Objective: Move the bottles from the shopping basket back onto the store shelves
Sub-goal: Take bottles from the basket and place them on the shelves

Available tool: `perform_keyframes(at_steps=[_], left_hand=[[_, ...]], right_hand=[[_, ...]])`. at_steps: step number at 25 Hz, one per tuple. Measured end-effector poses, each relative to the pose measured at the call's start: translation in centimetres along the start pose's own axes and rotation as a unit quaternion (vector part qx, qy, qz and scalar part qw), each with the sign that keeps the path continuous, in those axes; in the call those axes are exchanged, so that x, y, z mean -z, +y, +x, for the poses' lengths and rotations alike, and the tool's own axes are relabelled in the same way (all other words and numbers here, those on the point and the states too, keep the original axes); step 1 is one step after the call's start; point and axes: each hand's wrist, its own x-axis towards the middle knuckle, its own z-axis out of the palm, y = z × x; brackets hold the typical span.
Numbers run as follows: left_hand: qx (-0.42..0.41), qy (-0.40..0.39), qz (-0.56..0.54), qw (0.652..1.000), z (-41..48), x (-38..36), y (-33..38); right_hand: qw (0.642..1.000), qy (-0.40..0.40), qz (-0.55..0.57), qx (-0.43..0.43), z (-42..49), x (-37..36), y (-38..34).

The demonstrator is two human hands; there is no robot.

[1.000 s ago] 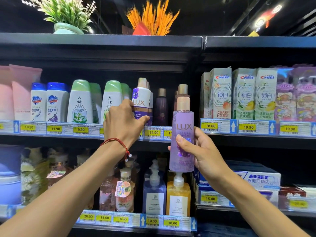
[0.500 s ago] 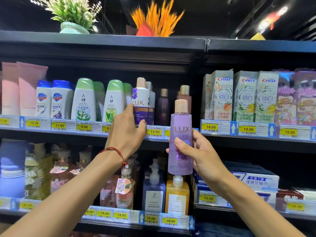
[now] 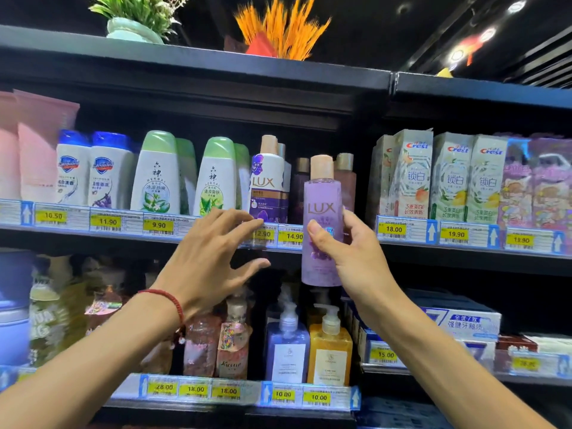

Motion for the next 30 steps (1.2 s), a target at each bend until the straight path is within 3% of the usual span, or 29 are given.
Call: perform_keyframes(at_steps=[4, 12, 23, 28, 30], left_hand=[[-0.036, 0.012, 0.014, 0.999, -0.2, -0.4, -1.4], [-0.062, 0.030, 0.012, 0.998, 0.0, -1.8, -2.7], [-0.069, 0.037, -0.034, 0.996, 0.2, -2.3, -3.4], [-0.069, 0.038, -0.043, 0.996, 0.2, -2.3, -3.4], [-0.070, 0.041, -0.039, 0.996, 0.1, -2.4, -3.4]], right_hand=[[0.999, 0.044, 0.002, 0.030, 0.7, -0.8, -1.2], [0.968, 0.122, -0.114, 0.186, 4.5, -3.1, -3.1], [0.964, 0.117, -0.224, 0.077, 7.1, -2.5, -1.1], [0.914, 0.136, -0.379, 0.044, 7.3, -2.3, -0.5], [0.913, 0.132, -0.384, 0.032, 7.3, -2.2, -0.9]])
